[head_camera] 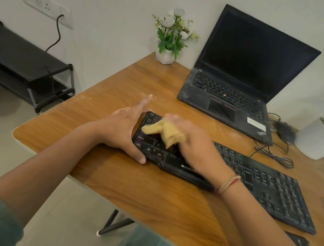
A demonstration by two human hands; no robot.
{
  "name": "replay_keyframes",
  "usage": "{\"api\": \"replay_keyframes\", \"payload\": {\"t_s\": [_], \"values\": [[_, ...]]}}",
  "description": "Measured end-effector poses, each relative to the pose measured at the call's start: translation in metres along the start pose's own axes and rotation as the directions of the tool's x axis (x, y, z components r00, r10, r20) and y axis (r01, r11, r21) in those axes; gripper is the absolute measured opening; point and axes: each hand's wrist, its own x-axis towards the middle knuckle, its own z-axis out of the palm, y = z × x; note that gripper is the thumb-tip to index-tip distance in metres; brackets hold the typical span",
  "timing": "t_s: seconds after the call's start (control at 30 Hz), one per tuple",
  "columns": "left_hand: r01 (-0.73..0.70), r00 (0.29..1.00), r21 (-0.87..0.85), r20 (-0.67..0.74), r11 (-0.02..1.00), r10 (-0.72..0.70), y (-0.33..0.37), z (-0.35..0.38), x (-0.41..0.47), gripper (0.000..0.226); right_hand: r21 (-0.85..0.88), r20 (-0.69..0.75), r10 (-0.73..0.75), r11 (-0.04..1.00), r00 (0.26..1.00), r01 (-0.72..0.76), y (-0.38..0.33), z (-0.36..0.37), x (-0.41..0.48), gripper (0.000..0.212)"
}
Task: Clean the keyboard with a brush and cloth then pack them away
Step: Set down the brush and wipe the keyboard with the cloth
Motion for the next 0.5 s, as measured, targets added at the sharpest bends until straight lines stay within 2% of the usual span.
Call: {"api": "replay_keyframes", "payload": {"t_s": [0.03, 0.1, 0.13, 0.17, 0.2, 0.3, 0.37, 0.43, 0.5], "values": [[-0.002, 1.0, 0.0, -0.003, 1.0, 0.002, -0.001, 0.0, 0.0, 0.153, 0.085, -0.144, 0.122, 0.99, 0.982, -0.11, 0.007, -0.008, 0.003, 0.033], [-0.003, 1.0, 0.001, -0.002, 1.0, 0.003, -0.001, 0.001, 0.0, 0.153, 0.22, -0.405, 0.329, 0.941, 0.853, -0.258, 0.02, -0.025, 0.007, 0.033], [-0.005, 1.0, 0.001, -0.001, 1.0, 0.005, -0.001, 0.0, 0.0, 0.154, 0.239, -0.484, 0.374, 0.926, 0.791, -0.291, 0.025, -0.031, 0.009, 0.035], [-0.005, 1.0, -0.001, 0.0, 1.0, 0.005, -0.001, 0.0, 0.0, 0.154, 0.216, -0.518, 0.372, 0.928, 0.77, -0.302, 0.028, -0.035, 0.009, 0.038], [-0.005, 1.0, -0.002, 0.001, 1.0, 0.005, -0.001, 0.0, 0.0, 0.154, 0.166, -0.51, 0.34, 0.94, 0.79, -0.297, 0.027, -0.035, 0.008, 0.038], [-0.002, 1.0, 0.007, 0.007, 1.0, 0.002, -0.001, 0.0, 0.0, 0.153, -0.017, -0.264, 0.289, 0.953, 0.92, -0.304, 0.017, -0.009, -0.001, 0.039], [0.002, 1.0, 0.017, 0.003, 1.0, -0.002, -0.002, 0.0, 0.0, 0.153, -0.126, -0.081, 0.284, 0.948, 0.955, -0.293, 0.006, 0.01, -0.013, 0.048], [-0.003, 1.0, 0.024, -0.004, 1.0, 0.003, -0.002, 0.001, 0.001, 0.153, -0.194, 0.017, 0.189, 0.964, 0.982, -0.182, -0.014, 0.021, -0.025, 0.054], [-0.012, 1.0, 0.023, -0.004, 1.0, 0.012, -0.002, 0.002, 0.002, 0.155, -0.174, 0.134, 0.026, 0.985, 0.991, -0.002, -0.035, 0.026, -0.036, 0.054]]}}
